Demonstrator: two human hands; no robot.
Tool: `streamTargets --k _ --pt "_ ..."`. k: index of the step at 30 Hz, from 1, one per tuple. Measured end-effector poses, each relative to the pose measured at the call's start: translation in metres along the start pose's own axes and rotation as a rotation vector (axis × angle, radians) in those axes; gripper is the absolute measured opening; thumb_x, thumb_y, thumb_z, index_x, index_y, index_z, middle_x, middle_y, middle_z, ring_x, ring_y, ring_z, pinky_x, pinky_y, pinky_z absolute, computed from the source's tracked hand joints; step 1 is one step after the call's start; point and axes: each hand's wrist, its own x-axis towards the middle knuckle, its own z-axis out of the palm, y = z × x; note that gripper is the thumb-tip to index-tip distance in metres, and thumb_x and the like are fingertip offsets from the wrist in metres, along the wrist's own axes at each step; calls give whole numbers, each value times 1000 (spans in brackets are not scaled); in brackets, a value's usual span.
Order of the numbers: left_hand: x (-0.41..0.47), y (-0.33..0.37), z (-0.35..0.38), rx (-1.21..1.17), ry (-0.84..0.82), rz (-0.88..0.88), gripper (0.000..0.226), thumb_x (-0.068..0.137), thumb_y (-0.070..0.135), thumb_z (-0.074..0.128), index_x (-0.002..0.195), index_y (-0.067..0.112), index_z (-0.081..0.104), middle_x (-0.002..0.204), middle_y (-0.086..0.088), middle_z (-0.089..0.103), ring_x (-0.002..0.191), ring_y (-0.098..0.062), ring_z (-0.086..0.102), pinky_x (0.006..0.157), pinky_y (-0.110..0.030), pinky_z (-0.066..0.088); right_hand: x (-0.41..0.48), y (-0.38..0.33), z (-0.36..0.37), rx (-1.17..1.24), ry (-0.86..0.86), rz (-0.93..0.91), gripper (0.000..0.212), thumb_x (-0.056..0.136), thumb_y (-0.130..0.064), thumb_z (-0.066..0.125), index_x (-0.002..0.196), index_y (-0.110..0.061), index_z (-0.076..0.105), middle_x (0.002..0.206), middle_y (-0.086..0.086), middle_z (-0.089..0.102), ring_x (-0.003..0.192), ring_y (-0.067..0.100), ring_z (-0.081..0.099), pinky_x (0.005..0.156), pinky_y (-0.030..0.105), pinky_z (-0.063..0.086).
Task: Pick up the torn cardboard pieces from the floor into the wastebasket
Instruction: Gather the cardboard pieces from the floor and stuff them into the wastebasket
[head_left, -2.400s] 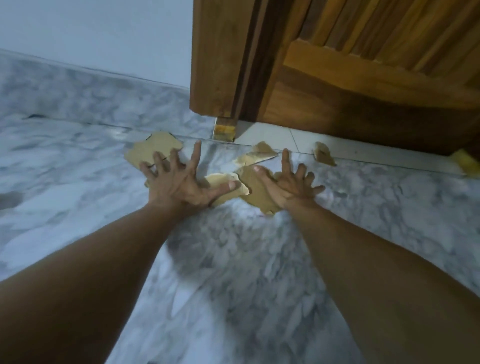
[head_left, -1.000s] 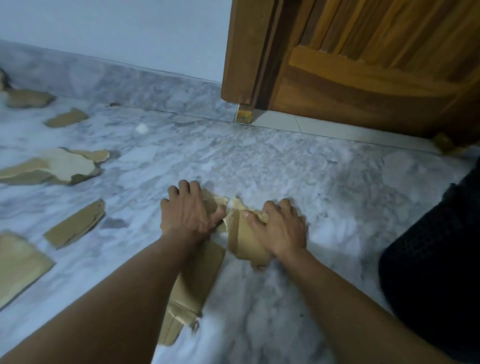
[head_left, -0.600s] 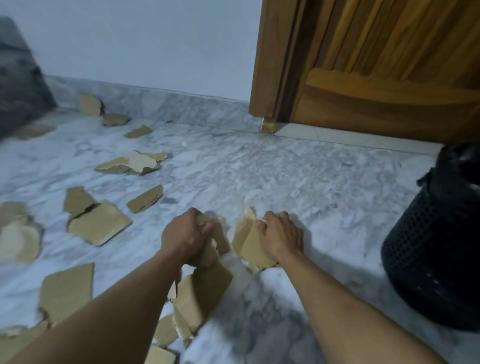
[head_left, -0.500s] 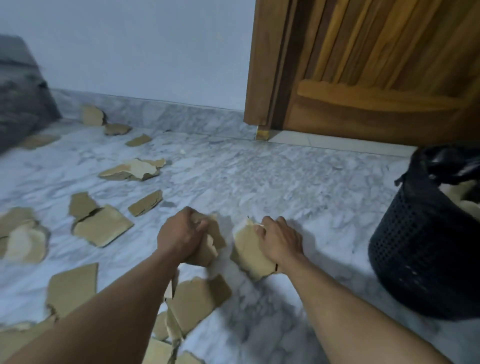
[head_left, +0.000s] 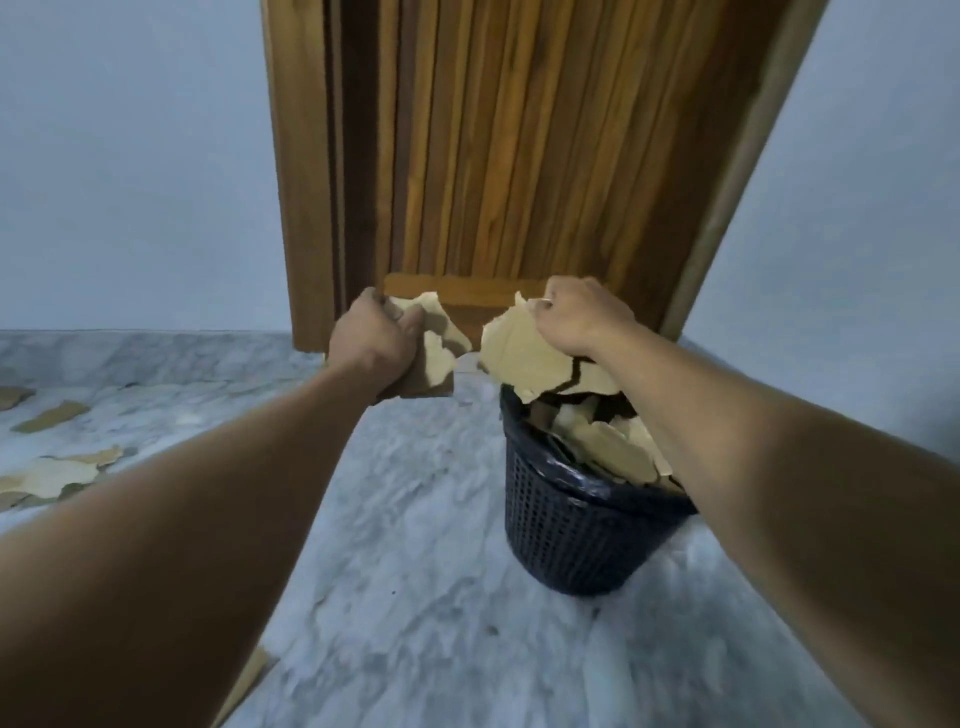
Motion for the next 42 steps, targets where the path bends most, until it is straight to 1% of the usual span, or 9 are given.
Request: streamTargets --k 3,9,12,15,17,21,27,35,42 --pt "-9 56 55 -71 -127 27 57 96 51 55 140 15 48 128 -12 62 110 -34 62 97 -49 54 -4 58 -2 31 -43 140 40 104 -43 38 128 -17 57 135 13 55 123 35 52 102 49 46" --pt "-26 93 156 -190 -262 -62 59 96 55 59 135 11 53 133 -13 61 119 -31 57 93 -36 42 -4 132 14 395 -145 224 40 98 -39 56 133 -20 59 140 3 55 127 27 52 102 35 42" --pt "-35 79 166 23 -196 41 65 93 62 56 137 15 51 134 -13 60 125 -36 51 97 -42 44 -10 170 20 420 -114 246 50 97 -43 58 143 -25 53 150 4 49 134 28 48 98 29 35" --pt "-38 54 158 324 -168 47 61 92 43 59 145 18 42 138 -17 53 129 -41 45 102 -51 45 -28 212 35 278 -110 297 61 97 -49 55 153 -33 38 160 9 33 140 36 41 112 42 37" --pt "-40 37 157 217 -318 -95 62 94 26 54 152 16 34 142 -18 51 126 -43 50 99 -49 49 -43 233 51 252 -199 340 66 100 -50 50 158 -36 22 166 10 19 146 38 30 116 52 33" --pt "-46 14 162 -218 -391 -268 68 95 3 38 159 21 24 146 -17 49 121 -43 53 94 -54 55 -57 244 74 634 -244 424 58 105 -26 40 158 -36 18 153 10 42 110 29 61 70 45 60" --pt "-36 -2 145 -381 -371 -314 58 87 -10 33 136 17 50 117 -19 65 97 -40 66 75 -54 63 -38 220 78 948 -160 466 28 104 -26 43 129 -28 55 87 3 76 72 23 74 53 34 59" --pt "9 -41 46 -379 -157 -333 60 90 -9 33 145 12 48 124 -26 62 94 -40 64 70 -44 58 42 117 115 1057 -240 466 40 96 -16 45 136 -16 44 127 17 61 111 35 64 90 57 56" --pt "32 -102 -54 -301 94 -417 59 84 -12 29 133 9 55 120 -28 62 83 -35 62 60 -37 55 64 -29 148 1274 -305 342 45 99 -12 37 140 -28 45 127 8 60 115 29 59 103 52 49"
